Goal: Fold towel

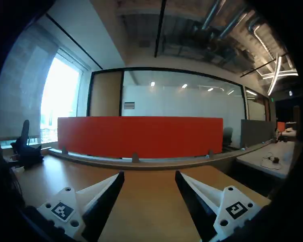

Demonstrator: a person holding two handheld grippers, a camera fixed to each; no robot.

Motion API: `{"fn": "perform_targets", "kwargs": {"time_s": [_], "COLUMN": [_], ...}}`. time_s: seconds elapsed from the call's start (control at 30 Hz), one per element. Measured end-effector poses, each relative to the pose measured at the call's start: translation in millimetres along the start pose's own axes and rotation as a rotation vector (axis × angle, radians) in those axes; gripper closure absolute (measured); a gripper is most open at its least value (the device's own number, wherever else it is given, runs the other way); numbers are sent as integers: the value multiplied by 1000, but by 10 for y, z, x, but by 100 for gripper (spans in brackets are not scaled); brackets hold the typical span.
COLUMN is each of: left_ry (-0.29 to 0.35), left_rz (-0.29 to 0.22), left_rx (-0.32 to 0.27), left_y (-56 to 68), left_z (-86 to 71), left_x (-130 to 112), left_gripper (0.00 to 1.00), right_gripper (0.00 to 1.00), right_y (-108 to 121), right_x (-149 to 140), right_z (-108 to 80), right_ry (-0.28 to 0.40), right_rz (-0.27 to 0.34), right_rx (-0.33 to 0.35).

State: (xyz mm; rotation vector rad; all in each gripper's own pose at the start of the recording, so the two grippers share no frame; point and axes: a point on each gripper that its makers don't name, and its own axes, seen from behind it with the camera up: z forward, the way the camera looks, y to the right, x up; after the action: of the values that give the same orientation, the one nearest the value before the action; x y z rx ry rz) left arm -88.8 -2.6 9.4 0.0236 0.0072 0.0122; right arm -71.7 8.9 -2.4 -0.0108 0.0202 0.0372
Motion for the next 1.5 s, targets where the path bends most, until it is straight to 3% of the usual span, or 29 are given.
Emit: {"fn": "perform_targets", "kwargs": {"time_s": [0.67,1.5], "left_ry": [0,0], "left_rz": [0,0], "left_rx": [0,0], "left_y": [7,11], "left_z": [-3,-6], "left_x": [2,-4], "left_gripper": [7,7], "right_gripper": [3,3], "right_y": [39,52], "right_x": [-720,-934], "right_z": [81,98], "right_ry": [-16,-24], "right_rz": [7,14], "right_rx": [7,4]}}
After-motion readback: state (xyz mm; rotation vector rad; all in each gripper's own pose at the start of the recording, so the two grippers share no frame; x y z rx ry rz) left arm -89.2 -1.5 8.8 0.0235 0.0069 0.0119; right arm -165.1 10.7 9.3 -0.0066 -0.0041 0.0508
